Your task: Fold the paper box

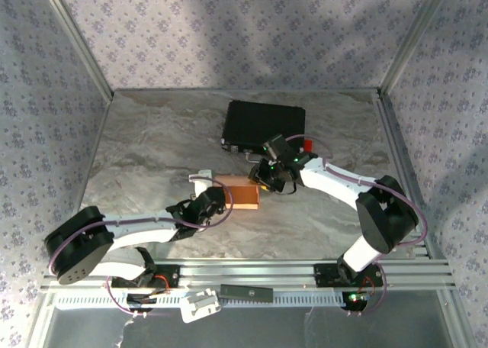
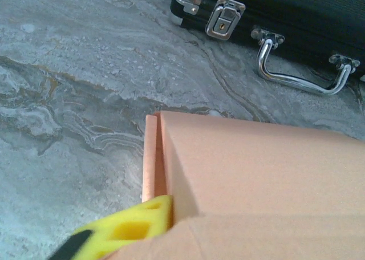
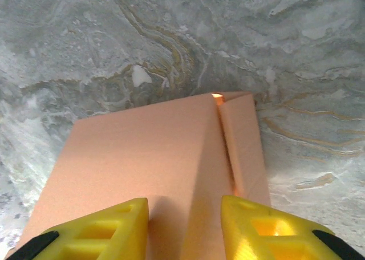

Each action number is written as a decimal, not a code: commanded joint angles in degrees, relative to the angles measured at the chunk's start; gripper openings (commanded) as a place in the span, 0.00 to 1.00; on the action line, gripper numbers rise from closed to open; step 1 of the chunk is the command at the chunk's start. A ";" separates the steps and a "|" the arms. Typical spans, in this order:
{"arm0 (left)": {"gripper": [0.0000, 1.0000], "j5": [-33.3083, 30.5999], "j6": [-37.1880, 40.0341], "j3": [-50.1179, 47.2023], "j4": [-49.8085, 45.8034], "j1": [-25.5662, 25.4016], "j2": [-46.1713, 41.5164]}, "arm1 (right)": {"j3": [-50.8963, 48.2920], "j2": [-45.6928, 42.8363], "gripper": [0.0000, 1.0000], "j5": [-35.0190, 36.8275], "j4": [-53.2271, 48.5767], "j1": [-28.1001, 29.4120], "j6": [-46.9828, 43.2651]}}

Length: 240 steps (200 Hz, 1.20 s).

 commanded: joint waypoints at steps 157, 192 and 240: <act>0.89 6.70 -16.10 21.46 -50.79 -4.53 -21.83 | 0.06 0.51 0.36 8.62 -4.76 3.34 -3.60; 0.84 18.04 -7.49 27.97 -48.99 7.07 -13.71 | 0.09 0.87 0.36 9.53 -5.33 3.55 -3.95; 0.66 27.12 6.84 36.41 -47.09 17.60 4.20 | 0.87 2.16 0.36 9.98 -5.92 3.48 -4.65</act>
